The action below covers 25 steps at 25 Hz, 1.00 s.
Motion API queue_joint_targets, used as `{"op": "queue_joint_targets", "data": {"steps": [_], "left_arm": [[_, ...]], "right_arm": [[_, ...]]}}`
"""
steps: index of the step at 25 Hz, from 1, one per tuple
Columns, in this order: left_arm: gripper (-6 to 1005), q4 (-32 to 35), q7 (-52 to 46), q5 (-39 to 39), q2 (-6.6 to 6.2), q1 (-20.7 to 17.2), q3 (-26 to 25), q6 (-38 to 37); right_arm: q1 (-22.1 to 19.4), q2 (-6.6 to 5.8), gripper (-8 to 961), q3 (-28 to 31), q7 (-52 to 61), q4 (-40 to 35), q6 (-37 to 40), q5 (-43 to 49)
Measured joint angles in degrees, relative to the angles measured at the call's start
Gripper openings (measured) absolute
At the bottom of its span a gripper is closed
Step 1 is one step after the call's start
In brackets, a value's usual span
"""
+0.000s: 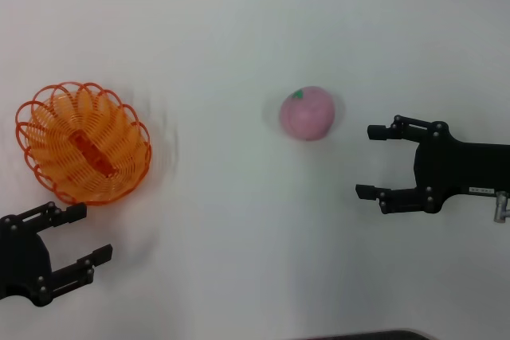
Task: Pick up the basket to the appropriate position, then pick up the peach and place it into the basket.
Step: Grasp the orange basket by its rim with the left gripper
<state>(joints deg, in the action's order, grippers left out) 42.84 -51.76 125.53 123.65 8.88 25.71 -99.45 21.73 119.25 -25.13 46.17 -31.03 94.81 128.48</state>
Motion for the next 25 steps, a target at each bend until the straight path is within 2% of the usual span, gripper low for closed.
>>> {"op": "queue_joint_targets", "data": {"steps": [13,17,25], "left_arm": [[688,-0.04,-0.06,-0.12,0.01,0.0,-0.07,-0.12],[688,0.2,-4.58,-0.37,-0.08,0.55,-1.62,-0.79],[689,1.4,-29.63,0.84,-3.74,4.48,-4.92,-4.79]], "right_arm": [[0.06,0.11,917,0.0,-0.03,0.35,-0.09,0.02],[0.07,0.11,917,0.01,-0.03,0.42,-0.26,0.0],[-0.05,0.11,916,0.33,0.01,0.4,-0.34,-0.17]]}}
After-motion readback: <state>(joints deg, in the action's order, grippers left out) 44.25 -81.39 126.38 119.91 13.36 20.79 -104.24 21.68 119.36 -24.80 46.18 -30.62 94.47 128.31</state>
